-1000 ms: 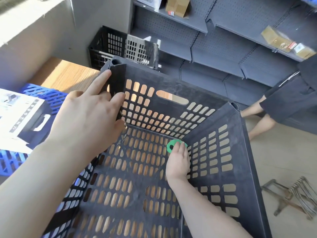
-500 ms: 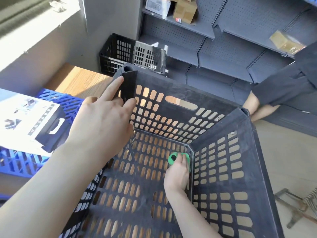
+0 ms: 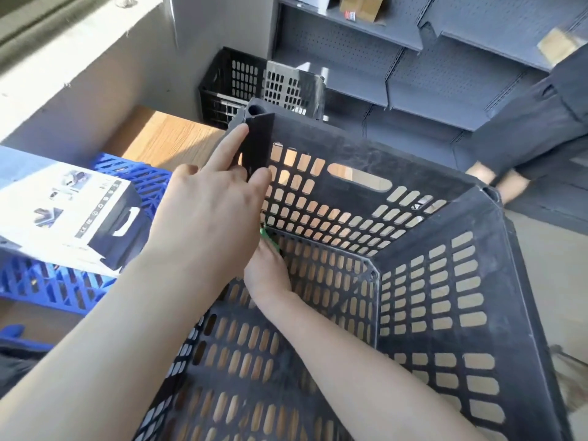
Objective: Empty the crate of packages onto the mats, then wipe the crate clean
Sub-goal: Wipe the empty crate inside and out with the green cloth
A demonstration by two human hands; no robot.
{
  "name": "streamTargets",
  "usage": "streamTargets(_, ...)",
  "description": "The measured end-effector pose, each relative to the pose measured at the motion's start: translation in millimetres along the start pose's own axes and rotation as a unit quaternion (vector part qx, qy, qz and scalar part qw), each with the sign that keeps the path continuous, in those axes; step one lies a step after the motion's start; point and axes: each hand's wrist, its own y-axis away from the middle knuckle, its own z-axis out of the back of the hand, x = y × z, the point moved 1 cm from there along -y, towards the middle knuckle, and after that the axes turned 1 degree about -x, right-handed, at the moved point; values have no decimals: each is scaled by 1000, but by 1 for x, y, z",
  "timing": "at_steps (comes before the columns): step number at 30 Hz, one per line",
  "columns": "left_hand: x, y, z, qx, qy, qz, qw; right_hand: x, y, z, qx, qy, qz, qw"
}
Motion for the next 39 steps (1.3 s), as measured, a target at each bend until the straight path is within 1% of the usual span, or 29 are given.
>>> streamTargets(2, 0, 0, 2, 10, 0, 2, 1000, -5, 21, -4, 9, 20, 84, 996)
streamTargets(5, -1, 1, 3, 16, 8, 4, 1000, -9, 72, -17, 17, 39, 164, 986)
streamTargets(8, -1, 1, 4, 20, 14, 6, 1000, -1, 127, -29, 18, 27, 274, 961)
streamTargets(10, -1, 0, 5, 25, 13, 4, 1000, 3, 152, -35, 19, 27, 325, 945)
streamTargets(12, 0, 0, 5, 19, 9, 0, 1000, 1, 154, -32, 34, 36, 371, 927)
streamTargets(14, 2, 1, 4, 14, 10, -3, 1000, -9, 136, -25, 64, 58, 431, 898)
streamTargets(16, 3, 2, 5, 13, 22, 1, 1000, -23, 110, -12, 75, 87, 463, 879)
streamTargets(17, 3, 2, 5, 13, 26, 3, 1000, -32, 97, -6, 78, 99, 458, 880)
streamTargets(19, 2, 2, 5, 11, 27, 3, 1000, -45, 78, 9, 71, 117, 407, 903)
streamTargets(20, 2, 2, 5, 10, 27, 2, 1000, -51, 71, 17, 61, 130, 362, 921)
streamTargets(22, 1, 2, 4, 10, 29, 2, 1000, -61, 61, 35, 49, 159, 243, 955)
streamTargets(23, 1, 1, 3, 9, 31, 2, 999, -69, 56, 46, 35, 183, 193, 963)
streamTargets(27, 2, -1, 2, 11, 33, 2, 999, -105, 53, 72, 7, 239, 3, 971)
streamTargets(30, 2, -1, 1, 15, 25, 3, 1000, -105, 76, 61, -39, 231, -82, 969)
streamTargets(33, 2, 0, 2, 19, 28, 3, 999, -79, 111, 36, -67, 194, -100, 974)
streamTargets(35, 3, 0, 2, 20, 34, 1, 999, -57, 136, 21, -46, 157, -85, 983)
streamTargets(37, 4, 0, 2, 18, 43, -1, 999, -37, 158, 9, -2, 132, -40, 990)
streamTargets(39, 4, 1, 2, 19, 47, -1, 999, -22, 170, 1, 46, 128, 37, 990)
